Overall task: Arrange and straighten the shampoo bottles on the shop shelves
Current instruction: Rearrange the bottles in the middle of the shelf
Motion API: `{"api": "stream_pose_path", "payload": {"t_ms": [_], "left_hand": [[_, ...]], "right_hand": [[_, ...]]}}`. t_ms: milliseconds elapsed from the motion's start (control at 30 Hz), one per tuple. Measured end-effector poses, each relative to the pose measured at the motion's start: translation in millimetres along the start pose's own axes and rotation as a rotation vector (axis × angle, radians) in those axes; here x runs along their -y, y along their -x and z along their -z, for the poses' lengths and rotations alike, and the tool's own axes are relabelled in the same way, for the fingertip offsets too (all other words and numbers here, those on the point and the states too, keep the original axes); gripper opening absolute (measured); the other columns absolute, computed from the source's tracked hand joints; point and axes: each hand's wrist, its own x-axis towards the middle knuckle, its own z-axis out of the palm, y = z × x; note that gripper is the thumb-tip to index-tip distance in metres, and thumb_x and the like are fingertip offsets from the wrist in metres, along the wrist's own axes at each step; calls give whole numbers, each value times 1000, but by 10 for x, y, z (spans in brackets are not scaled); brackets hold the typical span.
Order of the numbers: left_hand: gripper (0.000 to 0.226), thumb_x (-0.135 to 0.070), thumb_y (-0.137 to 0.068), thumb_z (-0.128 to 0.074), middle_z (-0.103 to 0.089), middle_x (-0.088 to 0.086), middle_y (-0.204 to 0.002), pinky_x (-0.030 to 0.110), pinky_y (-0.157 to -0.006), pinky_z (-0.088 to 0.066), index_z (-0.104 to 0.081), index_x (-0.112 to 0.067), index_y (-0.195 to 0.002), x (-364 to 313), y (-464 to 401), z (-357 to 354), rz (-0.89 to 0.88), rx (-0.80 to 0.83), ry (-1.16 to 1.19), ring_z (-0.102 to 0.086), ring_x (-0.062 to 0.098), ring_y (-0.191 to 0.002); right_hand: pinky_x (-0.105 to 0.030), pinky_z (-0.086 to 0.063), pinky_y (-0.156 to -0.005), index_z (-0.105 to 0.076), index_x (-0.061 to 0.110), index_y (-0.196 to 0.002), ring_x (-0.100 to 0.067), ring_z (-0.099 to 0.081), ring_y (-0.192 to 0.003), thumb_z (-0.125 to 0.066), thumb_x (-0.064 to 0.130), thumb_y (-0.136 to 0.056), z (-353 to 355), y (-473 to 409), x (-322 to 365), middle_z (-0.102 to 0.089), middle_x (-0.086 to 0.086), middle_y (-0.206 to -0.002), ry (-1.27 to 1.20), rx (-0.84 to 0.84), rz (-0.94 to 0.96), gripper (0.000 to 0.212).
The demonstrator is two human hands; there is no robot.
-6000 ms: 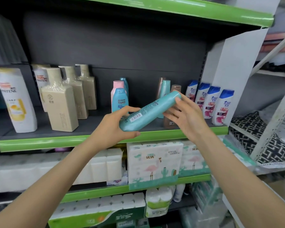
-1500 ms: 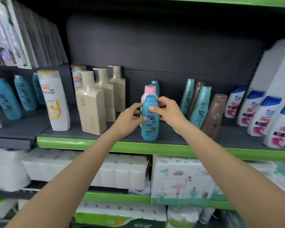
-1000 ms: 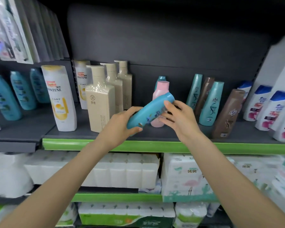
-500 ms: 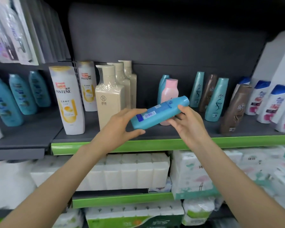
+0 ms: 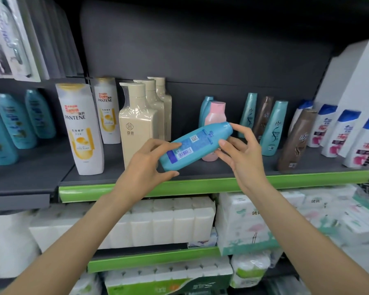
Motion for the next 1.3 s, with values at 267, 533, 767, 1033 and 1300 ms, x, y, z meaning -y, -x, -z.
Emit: {"api": "stream_pose_path", "payload": {"t_ms": [267,533,767,1033,1300], "left_hand": [[63,-26,-68,-82,-58,-9,-115,12,-87,-47,-55,-32,-125,-72,4,2,116,98,123,-55,3,-99],[45,-21,-76,-76,-70,-7,-102,26,-87,-50,-61,-35,-117,-179,-36,-23,254,280,571,-64,8,-94],[41,-23,-80,-71,-70,-11,-98,24,-83,-49,-57,-38,-117,-277,-371,-230,197,277,391,-64,2,-89],[47,-22,-73,-77,-69,-3,-93,23,-78,-50,-56,-28,-114,-507,-796,-585,137,108,227,-64,10,-79],[54,-8,-77,-73,-65,-6,-97,25,-88,-51,-48,-44,-109,-369,-847,-853,217,97,495,-64,11,-94]], "right_hand": [[-34,-53,-90,-56,16,-119,-22,-64,-103,-57,2,-91,46,-10,-20,-69,-9,-103,-20,24,-6,32],[-43,-56,-81,-48,28,-126,-26,-62,-103,-55,10,-91,111,-25,39,-62,-7,-107,-95,208,-57,39],[-44,-58,-76,-53,24,-119,-27,-61,-105,-62,3,-87,155,-206,197,-57,-14,-106,3,90,33,39],[-38,-59,-74,-57,31,-114,-12,-68,-83,-65,5,-85,238,-501,272,-64,1,-99,285,132,108,40],[-36,-57,-82,-61,38,-115,-17,-65,-87,-65,7,-85,519,-828,253,-62,1,-105,490,318,147,43]]}}
